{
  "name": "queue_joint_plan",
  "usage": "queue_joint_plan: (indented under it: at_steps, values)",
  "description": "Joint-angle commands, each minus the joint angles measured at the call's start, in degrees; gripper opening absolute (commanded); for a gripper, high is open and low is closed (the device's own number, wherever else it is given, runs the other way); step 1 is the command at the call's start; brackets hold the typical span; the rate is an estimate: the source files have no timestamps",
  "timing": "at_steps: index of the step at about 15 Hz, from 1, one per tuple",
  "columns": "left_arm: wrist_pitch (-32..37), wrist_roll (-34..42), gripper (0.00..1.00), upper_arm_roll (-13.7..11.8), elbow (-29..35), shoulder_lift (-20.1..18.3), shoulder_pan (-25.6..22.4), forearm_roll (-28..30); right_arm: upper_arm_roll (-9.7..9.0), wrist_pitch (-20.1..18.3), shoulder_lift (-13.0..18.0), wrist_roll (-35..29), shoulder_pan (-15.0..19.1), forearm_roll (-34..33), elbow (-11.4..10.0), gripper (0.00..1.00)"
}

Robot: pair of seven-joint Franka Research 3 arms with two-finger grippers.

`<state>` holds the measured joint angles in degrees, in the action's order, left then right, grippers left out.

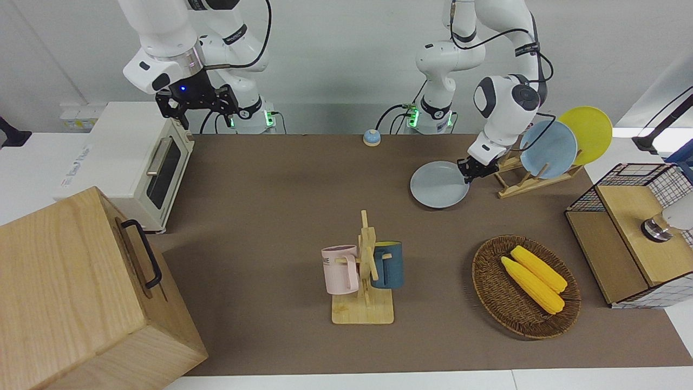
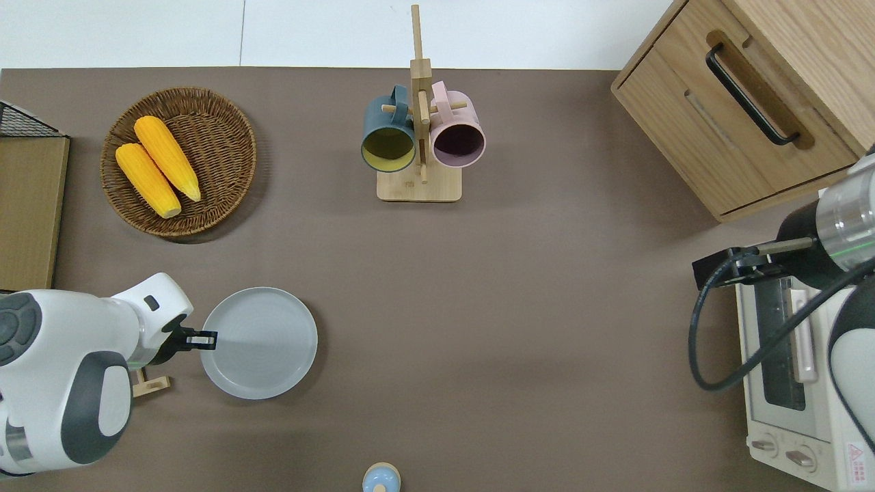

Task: Pick gray plate from table and place it on lower plate rack with left arm
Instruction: 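Lift the gray plate with the left gripper toward the plate rack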

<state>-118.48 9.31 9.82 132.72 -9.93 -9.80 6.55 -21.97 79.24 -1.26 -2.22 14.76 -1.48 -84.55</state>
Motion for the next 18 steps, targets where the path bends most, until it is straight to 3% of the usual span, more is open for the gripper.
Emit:
queue_joint_plan:
  at_steps: [1,7,12,18]
  values:
    - [8.7,0.2,0.0,-0.1,-6.7,-0.6,-1.2,-0.2,-1.24,-0.7,0.2,-0.7,1.4,-0.4,0.4,0.983]
    - [15.5,-0.3,0.0,-1.3,-13.0,-0.6,-1.3,-1.7,-1.24,-0.7,0.1,-0.7,1.4,-0.4,0.4,0.983]
    - [19.2,-2.1,0.0,-1.3,-17.2,-0.6,-1.4,-14.2,-1.24,-0.7,0.2,-0.7,1.4,-0.4,0.4,0.983]
    - [21.5,-7.3,0.0,-0.7,-17.5,-0.7,-0.5,-30.7,-1.24,-0.7,0.1,-0.7,1.4,-0.4,0.4,0.983]
